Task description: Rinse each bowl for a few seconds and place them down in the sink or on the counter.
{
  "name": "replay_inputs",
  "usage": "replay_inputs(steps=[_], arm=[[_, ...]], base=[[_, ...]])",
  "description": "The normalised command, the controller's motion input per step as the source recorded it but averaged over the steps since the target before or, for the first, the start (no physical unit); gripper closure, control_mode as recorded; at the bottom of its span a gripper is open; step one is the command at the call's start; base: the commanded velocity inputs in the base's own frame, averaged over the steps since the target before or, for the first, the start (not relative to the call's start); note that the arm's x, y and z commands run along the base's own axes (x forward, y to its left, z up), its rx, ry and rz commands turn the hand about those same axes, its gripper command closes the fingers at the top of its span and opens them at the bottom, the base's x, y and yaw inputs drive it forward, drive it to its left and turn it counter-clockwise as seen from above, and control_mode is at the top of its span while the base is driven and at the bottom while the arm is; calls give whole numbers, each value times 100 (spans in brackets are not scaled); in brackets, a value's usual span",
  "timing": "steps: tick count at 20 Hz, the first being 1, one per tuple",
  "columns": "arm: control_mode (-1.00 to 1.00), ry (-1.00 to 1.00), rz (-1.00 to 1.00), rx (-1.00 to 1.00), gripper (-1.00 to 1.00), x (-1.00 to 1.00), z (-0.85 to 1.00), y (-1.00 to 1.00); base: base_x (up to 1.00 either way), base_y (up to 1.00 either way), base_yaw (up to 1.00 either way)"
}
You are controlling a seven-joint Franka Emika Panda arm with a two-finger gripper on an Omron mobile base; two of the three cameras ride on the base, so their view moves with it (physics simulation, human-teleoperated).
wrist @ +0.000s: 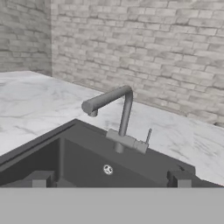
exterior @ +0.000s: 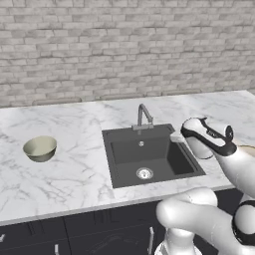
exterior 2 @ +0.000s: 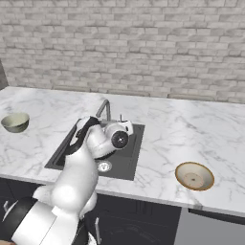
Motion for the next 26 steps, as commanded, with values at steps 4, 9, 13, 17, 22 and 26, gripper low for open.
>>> replay_inputs(steps=[4, 9, 13, 17, 22, 26], arm=[[-100, 0, 5, 5, -100, 40, -5, 1], [-100, 2, 6, 7, -100, 48, -19, 5], [-100, 0, 6, 10, -100, 44, -25, 5], [-100, 0, 7, 9, -100, 38, -24, 1], [-100, -1, 5, 8, -100, 39, -23, 0], [-100, -4, 3, 7, -100, 38, -18, 0]], base=[[0, 0, 0], [0, 0, 0], [0, 0, 0], [0, 0, 0], [0, 0, 0], [0, 0, 0]])
